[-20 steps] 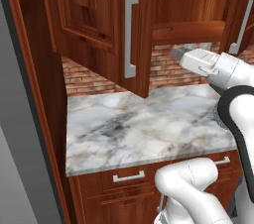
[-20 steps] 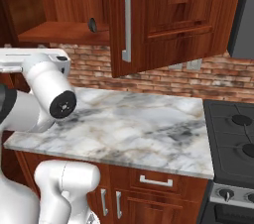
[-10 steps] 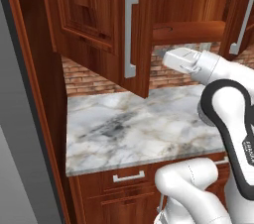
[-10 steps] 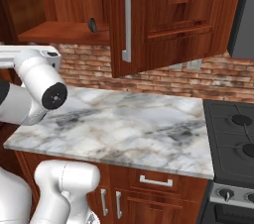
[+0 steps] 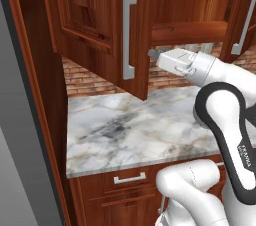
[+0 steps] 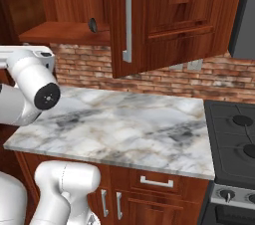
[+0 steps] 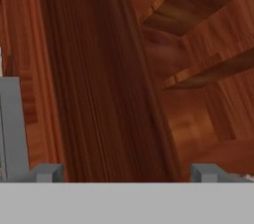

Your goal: Open the cabinet and move the ladle to the pot. Then close the cabinet.

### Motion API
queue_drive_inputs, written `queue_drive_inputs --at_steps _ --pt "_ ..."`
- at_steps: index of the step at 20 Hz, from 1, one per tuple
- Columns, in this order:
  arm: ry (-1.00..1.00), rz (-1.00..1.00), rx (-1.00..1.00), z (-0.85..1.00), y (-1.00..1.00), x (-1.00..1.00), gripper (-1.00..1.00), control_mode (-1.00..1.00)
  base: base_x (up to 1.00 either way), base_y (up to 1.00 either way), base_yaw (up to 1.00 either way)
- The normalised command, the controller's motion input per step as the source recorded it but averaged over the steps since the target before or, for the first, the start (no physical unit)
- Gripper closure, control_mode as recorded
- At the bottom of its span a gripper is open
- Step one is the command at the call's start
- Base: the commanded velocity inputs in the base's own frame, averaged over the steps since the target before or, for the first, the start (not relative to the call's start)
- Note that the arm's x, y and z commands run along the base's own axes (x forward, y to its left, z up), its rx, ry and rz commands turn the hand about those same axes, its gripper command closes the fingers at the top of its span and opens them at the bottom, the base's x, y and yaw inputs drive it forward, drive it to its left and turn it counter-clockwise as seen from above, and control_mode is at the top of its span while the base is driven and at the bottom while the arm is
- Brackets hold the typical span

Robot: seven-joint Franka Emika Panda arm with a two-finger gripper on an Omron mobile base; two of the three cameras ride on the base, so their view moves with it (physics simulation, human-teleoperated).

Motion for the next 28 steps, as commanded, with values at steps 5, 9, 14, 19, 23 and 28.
queue_drive_inputs --at_steps 5,9,14,19,23,28 --pt "0.0 0.0 0.0 0.0 0.22 0.0 -1.0 -1.0 0.0 0.0 0.0" --pt "0.0 0.01 0.0 0.0 0.25 0.0 -1.0 -1.0 0.0 0.0 0.0" --pt "0.01 0.01 0.0 0.0 0.23 0.0 -1.0 -1.0 0.0 0.0 0.0" --pt "0.02 0.01 0.0 0.0 0.2 0.0 -1.0 -1.0 0.0 0.0 0.0" --pt "0.04 0.0 0.0 0.0 0.15 0.0 -1.0 -1.0 0.0 0.0 0.0" --pt "0.04 0.0 0.0 0.0 0.22 0.0 -1.0 -1.0 0.0 0.0 0.0"
